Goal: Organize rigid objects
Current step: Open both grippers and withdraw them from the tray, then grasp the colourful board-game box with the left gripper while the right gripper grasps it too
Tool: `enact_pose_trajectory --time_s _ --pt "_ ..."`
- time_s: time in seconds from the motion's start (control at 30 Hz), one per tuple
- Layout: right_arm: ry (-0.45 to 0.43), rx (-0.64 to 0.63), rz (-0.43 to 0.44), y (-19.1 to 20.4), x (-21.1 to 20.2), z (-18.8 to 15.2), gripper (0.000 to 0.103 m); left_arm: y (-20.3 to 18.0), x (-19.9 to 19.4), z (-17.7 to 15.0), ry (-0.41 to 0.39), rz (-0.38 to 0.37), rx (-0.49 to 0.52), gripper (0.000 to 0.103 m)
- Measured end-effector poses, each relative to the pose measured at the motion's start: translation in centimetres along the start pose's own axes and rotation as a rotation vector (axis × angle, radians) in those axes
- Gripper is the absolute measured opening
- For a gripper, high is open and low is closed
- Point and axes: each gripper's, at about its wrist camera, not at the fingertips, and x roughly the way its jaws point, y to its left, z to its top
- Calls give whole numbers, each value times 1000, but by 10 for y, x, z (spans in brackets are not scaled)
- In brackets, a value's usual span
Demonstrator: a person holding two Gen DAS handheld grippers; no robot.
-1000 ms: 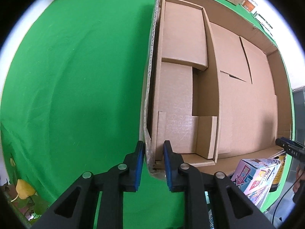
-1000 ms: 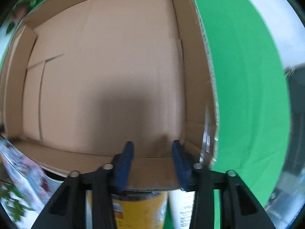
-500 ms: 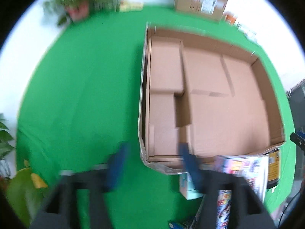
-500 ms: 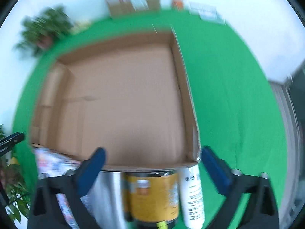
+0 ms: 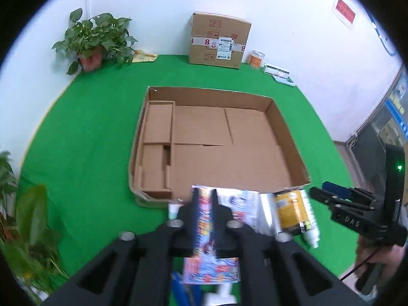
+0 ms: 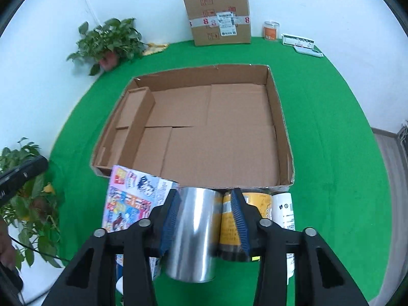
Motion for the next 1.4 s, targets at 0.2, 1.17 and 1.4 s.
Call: enact_pose_trajectory --time_s 0.2,1.17,1.4 --pt "-20 -22 64 5 -23 -14 101 -1 -2 -15 28 36 -48 94" --pt "304 72 119 94 130 -85 96 64 177 -65 533 -387 -111 70" --pt "308 89 94 100 150 -83 103 63 182 -73 578 -421 -69 69"
